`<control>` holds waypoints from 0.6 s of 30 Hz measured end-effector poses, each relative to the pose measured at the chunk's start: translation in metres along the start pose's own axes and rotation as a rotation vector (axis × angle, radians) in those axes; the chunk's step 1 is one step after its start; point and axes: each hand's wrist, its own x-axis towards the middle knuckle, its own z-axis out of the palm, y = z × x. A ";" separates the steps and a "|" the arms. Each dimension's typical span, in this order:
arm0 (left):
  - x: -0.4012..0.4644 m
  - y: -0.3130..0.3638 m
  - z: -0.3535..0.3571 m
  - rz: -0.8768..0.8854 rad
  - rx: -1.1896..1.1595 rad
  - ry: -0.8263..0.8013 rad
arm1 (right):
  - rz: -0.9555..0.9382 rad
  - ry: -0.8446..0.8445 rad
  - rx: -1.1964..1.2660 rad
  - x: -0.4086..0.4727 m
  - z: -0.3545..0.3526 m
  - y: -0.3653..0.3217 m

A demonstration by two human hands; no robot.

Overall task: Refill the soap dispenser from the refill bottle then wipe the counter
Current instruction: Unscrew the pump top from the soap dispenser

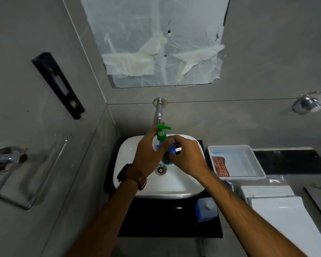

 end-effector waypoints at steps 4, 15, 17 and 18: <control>-0.007 -0.007 0.002 -0.014 0.010 0.010 | 0.020 0.020 -0.002 -0.001 -0.002 0.003; 0.004 0.016 -0.013 0.010 -0.065 0.331 | -0.003 0.010 0.009 0.003 0.004 0.013; 0.005 0.022 -0.021 -0.007 -0.160 0.411 | -0.004 0.009 0.040 -0.001 0.005 0.021; 0.004 0.024 -0.025 -0.018 -0.199 0.448 | -0.001 0.003 0.049 -0.002 0.005 0.026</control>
